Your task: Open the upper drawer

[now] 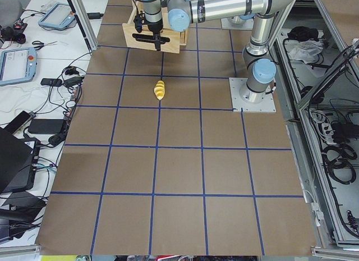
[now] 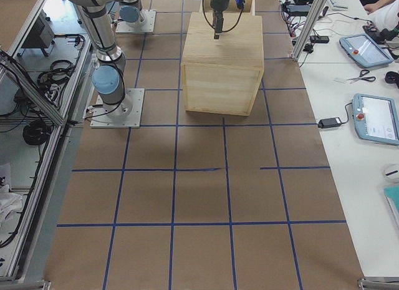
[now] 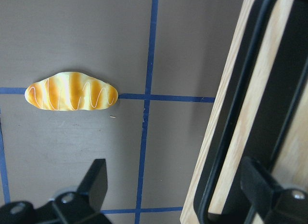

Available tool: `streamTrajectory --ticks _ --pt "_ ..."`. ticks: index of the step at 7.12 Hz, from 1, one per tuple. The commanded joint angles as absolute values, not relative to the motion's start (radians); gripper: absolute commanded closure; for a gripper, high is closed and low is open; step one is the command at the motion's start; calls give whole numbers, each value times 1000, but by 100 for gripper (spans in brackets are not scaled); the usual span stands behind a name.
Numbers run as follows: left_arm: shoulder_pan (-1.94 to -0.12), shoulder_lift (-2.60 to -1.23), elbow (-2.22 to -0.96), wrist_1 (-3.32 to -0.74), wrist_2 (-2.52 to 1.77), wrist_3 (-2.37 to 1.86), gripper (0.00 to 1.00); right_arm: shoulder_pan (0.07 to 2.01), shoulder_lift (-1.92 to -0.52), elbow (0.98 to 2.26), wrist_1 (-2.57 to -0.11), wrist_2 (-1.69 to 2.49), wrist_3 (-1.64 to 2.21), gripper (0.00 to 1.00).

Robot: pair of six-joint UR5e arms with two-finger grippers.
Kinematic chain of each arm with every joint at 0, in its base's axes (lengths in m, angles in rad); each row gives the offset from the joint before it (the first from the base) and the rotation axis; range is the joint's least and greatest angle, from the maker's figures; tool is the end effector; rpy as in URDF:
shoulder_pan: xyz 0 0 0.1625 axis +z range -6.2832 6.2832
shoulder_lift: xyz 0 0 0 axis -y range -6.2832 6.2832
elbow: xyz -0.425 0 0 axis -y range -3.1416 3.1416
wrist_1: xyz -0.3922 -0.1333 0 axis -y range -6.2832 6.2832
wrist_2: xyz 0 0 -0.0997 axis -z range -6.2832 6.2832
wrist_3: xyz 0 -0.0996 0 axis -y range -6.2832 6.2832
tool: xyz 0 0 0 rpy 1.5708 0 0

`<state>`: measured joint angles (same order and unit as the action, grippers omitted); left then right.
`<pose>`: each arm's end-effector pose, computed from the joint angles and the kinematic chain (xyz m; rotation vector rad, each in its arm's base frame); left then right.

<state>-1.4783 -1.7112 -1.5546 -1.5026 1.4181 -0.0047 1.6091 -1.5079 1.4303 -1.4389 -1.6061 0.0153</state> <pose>-0.0977 -0.5541 0.4309 0.1514 -2.9819 -0.0735 0.1493 -0.5065 0.5123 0.0372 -3.1035 -0.0828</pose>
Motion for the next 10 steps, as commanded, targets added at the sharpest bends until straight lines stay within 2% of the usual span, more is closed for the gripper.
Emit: streamTrajectory --ticks 1,3,5,7,8,10 --pt "-1486 -1619 -1508 -1610 1465 -5 0 1609 -1508 1430 -1439 -1606 15 0" --pt "-1499 -1502 -1503 -1684 1543 -11 0 1609 -1508 1430 -1439 -1606 15 0" --pt "-1499 -1421 -1589 -1669 1615 -3 3 1609 -1508 1431 -1439 -1606 15 0" --pt "-1502 -1434 -1598 -1573 1614 -8 5 1609 -1508 1430 -1439 -1606 15 0" --pt "-1511 -1451 -1592 -1486 1615 -9 2 1609 -1508 1430 -1439 -1606 15 0" --pt "-1522 -1494 -1560 -1479 1603 -14 0 1609 -1508 1430 -1439 -1606 15 0"
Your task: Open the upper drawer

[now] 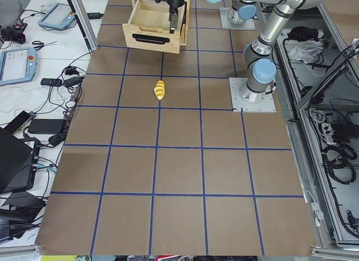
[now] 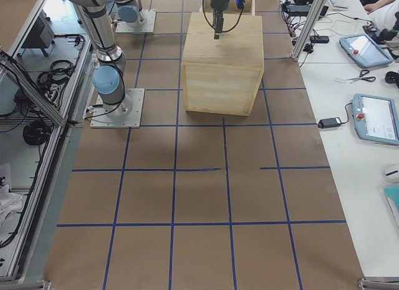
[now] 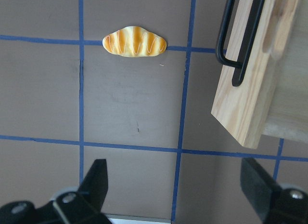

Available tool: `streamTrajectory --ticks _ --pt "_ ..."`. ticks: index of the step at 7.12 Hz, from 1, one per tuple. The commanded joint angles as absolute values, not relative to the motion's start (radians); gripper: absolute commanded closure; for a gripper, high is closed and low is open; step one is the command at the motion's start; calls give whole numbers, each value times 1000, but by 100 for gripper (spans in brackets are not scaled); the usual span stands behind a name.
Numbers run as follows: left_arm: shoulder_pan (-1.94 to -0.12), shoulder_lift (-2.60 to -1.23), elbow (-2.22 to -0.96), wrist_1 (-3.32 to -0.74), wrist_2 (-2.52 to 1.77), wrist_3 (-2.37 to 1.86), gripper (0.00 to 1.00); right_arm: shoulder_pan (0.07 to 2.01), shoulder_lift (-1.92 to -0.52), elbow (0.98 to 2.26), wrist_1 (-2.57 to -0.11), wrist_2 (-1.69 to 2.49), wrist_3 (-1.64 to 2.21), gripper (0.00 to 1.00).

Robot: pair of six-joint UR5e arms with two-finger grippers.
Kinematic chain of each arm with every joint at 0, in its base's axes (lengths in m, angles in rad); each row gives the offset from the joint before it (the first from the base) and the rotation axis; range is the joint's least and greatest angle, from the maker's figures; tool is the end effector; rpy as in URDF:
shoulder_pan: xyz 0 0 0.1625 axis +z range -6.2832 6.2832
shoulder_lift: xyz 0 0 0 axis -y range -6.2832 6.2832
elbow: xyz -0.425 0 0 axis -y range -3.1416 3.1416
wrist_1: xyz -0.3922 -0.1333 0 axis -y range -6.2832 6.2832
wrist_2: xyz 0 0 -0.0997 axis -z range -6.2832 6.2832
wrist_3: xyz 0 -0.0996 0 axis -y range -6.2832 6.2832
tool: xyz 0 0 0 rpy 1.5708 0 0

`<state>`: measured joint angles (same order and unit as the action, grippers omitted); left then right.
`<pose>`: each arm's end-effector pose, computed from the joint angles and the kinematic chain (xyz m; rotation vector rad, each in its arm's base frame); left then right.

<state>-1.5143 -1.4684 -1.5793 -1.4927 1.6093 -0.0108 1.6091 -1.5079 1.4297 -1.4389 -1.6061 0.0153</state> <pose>-0.1032 -0.4689 0.5410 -0.1090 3.0861 -0.2648 0.1493 -0.5066 0.5126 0.0372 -3.1036 -0.0818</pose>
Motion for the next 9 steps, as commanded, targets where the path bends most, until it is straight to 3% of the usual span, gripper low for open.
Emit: streamTrajectory --ticks 1,9 --pt "-1544 -1497 -1554 -1483 1605 -12 0 1609 -1508 1430 -1439 -1606 15 0" --pt "-1560 -1490 -1552 -1506 1608 -12 0 1609 -1508 1430 -1439 -1606 14 0"
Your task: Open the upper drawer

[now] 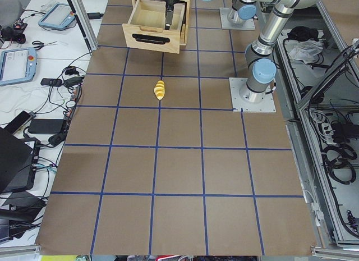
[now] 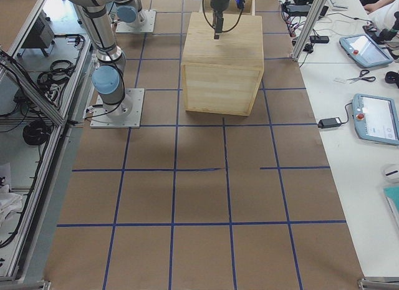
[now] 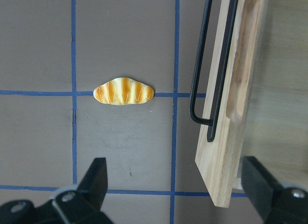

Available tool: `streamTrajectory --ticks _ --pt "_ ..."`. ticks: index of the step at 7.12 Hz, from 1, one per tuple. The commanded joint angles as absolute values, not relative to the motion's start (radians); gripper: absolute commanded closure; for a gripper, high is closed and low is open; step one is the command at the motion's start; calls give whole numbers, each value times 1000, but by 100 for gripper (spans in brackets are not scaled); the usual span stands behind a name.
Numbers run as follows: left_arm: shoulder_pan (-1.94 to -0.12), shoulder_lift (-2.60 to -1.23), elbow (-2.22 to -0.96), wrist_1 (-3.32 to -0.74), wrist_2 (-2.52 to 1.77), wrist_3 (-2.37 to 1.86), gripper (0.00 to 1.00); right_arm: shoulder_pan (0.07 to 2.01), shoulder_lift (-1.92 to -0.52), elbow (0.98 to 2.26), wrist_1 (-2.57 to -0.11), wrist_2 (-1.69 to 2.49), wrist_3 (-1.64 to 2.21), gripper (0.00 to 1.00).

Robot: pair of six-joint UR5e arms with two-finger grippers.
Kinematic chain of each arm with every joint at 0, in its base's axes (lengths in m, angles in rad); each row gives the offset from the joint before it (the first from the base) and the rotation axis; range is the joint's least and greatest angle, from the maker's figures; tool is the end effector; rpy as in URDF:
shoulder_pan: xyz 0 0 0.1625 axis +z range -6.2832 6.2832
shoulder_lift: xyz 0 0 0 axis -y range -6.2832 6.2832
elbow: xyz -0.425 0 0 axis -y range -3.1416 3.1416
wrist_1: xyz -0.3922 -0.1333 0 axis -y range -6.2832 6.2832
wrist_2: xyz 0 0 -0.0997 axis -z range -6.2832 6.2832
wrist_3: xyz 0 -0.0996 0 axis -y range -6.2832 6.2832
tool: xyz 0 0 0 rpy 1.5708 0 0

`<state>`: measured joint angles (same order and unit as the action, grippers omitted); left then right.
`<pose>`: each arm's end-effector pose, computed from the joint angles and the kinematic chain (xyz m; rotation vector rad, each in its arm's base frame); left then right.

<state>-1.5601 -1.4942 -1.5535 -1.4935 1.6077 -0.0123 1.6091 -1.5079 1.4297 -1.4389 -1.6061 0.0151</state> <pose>-0.1246 -0.4745 0.5419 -0.0405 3.0933 -0.2655 0.1493 -0.5066 0.5126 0.0375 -3.1036 -0.0819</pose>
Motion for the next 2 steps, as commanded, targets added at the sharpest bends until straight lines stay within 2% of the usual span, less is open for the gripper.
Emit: streamTrajectory --ticks 1,2 --pt "-1562 -1491 -1552 -1505 1608 -12 0 1609 -1508 1430 -1439 -1606 15 0" --pt "-1562 -1493 -1552 -1506 1608 -12 0 1609 -1508 1430 -1439 -1606 14 0"
